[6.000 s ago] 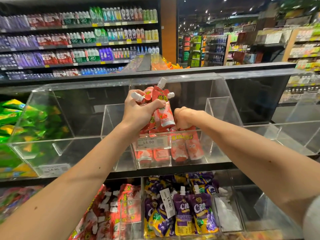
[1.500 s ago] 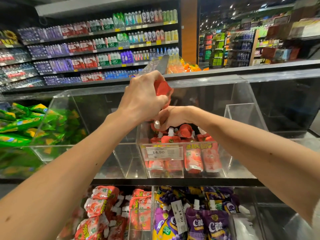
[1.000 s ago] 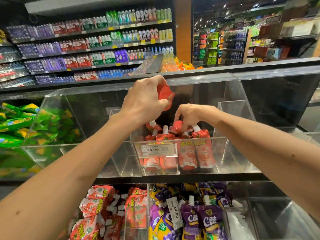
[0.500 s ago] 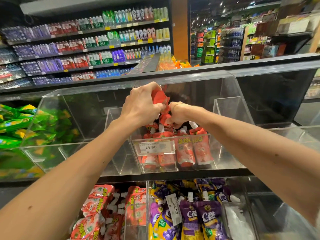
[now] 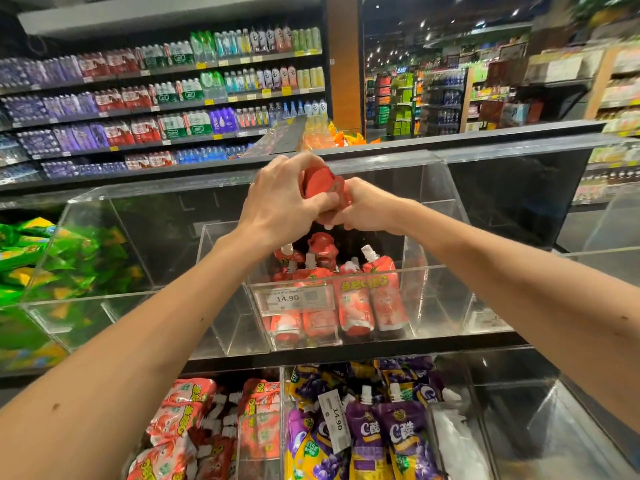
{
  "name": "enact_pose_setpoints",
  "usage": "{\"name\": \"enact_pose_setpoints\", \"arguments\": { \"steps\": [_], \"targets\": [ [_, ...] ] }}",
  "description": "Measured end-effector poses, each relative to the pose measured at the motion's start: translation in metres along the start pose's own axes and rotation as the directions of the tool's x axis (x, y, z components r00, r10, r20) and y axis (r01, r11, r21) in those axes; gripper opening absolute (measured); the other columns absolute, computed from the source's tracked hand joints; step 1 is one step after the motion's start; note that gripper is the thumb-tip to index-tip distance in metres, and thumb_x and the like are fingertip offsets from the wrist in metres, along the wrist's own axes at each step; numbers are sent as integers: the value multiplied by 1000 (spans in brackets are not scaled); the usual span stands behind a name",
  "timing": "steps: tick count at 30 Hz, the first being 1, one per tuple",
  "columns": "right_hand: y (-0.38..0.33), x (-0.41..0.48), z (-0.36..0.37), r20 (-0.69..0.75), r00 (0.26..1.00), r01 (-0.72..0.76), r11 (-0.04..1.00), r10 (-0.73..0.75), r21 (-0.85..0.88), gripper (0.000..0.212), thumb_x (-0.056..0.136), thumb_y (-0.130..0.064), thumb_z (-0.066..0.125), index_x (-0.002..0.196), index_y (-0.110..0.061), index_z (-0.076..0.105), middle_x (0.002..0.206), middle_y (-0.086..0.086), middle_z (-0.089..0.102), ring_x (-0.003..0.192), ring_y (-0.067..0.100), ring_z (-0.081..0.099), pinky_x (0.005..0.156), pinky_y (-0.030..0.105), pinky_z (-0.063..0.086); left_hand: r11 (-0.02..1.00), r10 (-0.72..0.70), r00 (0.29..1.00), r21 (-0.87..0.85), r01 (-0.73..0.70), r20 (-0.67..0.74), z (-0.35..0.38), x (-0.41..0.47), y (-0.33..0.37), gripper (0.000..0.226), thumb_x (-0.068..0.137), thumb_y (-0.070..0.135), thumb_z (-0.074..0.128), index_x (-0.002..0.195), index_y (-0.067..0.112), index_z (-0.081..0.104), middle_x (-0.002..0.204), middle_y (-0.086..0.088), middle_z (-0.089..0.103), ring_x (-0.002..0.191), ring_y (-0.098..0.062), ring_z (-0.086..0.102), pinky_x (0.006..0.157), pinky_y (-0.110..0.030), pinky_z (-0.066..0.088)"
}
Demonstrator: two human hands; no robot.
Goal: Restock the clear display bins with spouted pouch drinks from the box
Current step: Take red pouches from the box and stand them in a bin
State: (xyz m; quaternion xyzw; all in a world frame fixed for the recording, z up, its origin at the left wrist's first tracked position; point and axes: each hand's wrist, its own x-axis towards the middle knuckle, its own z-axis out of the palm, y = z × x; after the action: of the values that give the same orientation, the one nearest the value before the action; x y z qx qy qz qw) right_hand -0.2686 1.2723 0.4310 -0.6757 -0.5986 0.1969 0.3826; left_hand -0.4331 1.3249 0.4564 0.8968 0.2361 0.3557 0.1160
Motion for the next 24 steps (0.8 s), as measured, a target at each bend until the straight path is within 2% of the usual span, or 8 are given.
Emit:
{"name": "enact_pose_setpoints", "arguments": {
  "steps": [4, 7, 9, 12, 14, 17, 20, 24],
  "targets": [
    [-1, -16, -5, -82, 997, -15, 999, 12, -43, 14, 89, -15, 71, 95, -26, 64, 69, -17, 67, 71, 0, 63, 66, 19, 46, 999, 20, 1000, -33, -20, 13, -1, 5, 8, 42, 86, 44, 73, 123, 27, 61, 105, 4, 59, 91, -20, 62, 82, -34, 50],
    [-2, -29, -11, -164, 973, -185, 973, 162, -140, 31, 91, -25, 70, 112, -17, 49, 91, -2, 64, 84, 18, 67, 70, 32, 54, 1000, -18, 998, 18, 17, 56, -1, 9, 2, 40, 90, 41, 69, 128, 28, 61, 105, 5, 65, 95, -18, 62, 85, -34, 50],
    [-7, -40, -10, -201, 956, -263, 927, 213, -267, 33, 95, -28, 66, 111, -13, 42, 97, 4, 60, 83, 24, 69, 72, 40, 57, 995, -64, 996, 78, 59, 61, 0, 11, -6, 42, 91, 41, 66, 131, 29, 60, 113, 1, 67, 105, -19, 61, 90, -36, 48],
    [-20, -47, -6, -310, 949, -246, 746, 56, -619, 23, 96, -22, 63, 104, -9, 45, 97, 13, 58, 89, 37, 63, 65, 41, 44, 988, -116, 992, 113, 110, 53, 4, 12, -15, 40, 90, 43, 67, 126, 26, 62, 114, 0, 67, 106, -21, 62, 92, -39, 50],
    [-25, -45, -2, -360, 932, -262, 621, -35, -739, 15, 95, -9, 59, 109, -4, 55, 104, 19, 62, 97, 42, 62, 65, 37, 37, 989, -128, 990, 88, 123, 56, 6, 12, -14, 36, 89, 43, 68, 121, 26, 64, 108, 1, 68, 101, -21, 63, 92, -41, 52],
    [-27, -38, 8, -338, 941, -287, 536, 4, -794, 20, 94, -5, 56, 112, 0, 63, 110, 20, 66, 104, 41, 64, 67, 38, 41, 992, -117, 992, 63, 114, 53, 9, 11, -12, 34, 88, 43, 68, 117, 26, 65, 102, 4, 68, 98, -20, 63, 91, -41, 52],
    [-16, -19, 19, -295, 951, -299, 491, 87, -818, 24, 87, -6, 67, 112, -4, 67, 110, 17, 67, 105, 37, 66, 68, 36, 44, 994, -89, 995, 62, 85, 55, 12, 9, -9, 33, 89, 42, 67, 117, 25, 65, 104, 3, 67, 99, -19, 63, 89, -38, 51],
    [2, 7, 34, -209, 971, -236, 528, 111, -816, 19, 90, -3, 61, 108, -4, 67, 104, 15, 70, 98, 34, 69, 68, 36, 47, 996, -68, 997, 63, 65, 49, 13, 6, -10, 31, 89, 43, 67, 115, 26, 65, 104, 4, 67, 98, -18, 63, 89, -38, 52]
  ]
}}
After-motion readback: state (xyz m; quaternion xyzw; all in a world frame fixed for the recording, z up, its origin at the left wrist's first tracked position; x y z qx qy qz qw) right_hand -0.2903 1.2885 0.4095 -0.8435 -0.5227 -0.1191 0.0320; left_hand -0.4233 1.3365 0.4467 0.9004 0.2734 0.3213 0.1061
